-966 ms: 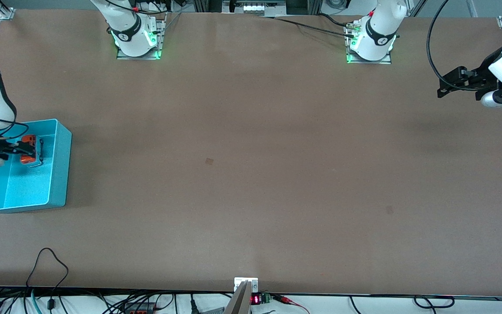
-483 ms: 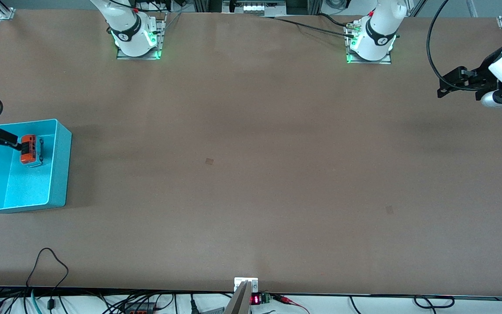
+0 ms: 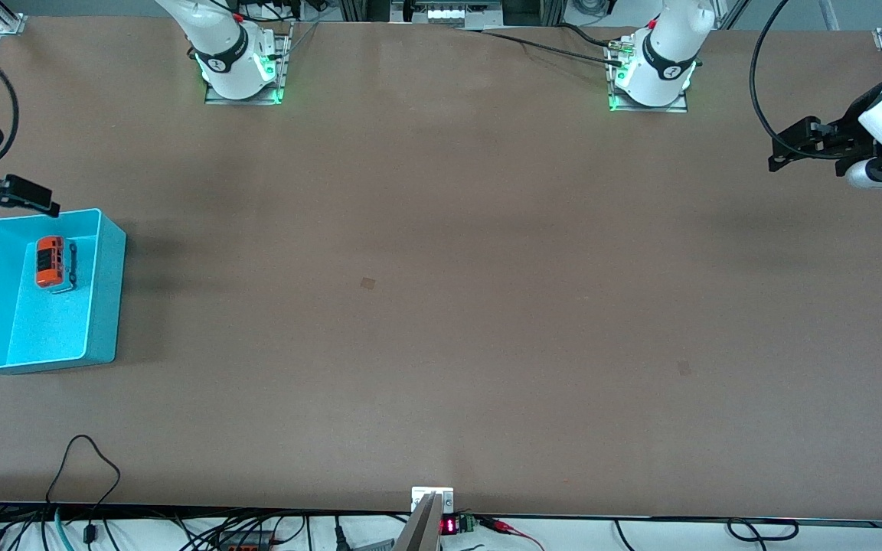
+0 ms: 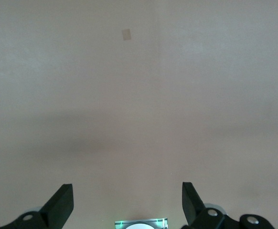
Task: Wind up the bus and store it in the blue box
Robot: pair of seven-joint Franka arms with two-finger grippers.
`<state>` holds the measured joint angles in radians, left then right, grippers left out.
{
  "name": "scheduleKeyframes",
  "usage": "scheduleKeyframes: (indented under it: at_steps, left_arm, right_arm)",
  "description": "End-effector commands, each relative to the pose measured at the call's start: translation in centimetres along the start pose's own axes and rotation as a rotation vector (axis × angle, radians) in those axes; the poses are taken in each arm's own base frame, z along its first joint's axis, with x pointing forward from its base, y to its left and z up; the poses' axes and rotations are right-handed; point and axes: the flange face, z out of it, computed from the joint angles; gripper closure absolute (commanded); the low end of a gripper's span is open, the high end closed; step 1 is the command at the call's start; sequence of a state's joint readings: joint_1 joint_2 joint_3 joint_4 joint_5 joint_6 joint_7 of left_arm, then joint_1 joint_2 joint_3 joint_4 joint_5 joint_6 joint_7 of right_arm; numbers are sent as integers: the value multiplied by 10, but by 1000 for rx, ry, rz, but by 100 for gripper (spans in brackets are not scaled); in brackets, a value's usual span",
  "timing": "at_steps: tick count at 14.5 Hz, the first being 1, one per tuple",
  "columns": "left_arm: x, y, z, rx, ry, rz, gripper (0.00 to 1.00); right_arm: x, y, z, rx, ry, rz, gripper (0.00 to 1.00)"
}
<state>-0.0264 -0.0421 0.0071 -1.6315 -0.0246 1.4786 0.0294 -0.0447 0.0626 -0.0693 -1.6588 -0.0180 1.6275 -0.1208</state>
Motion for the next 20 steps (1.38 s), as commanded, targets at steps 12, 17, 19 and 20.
scheduleKeyframes:
  at_steps: [12, 17, 19, 20]
  left_arm:
    - [2, -1, -4, -2, -4, 9, 0]
    - [1, -1, -4, -2, -9, 9, 0]
    - [1, -1, -4, -2, -9, -2, 0]
    - [2, -1, -3, -2, -10, -7, 0]
  right_arm:
    - [-9, -36, -10, 5, -58, -36, 0]
    - [-9, -37, -8, 5, -64, -40, 0]
    - [-9, -38, -8, 5, -66, -41, 0]
    - [-9, -37, -8, 5, -66, -40, 0]
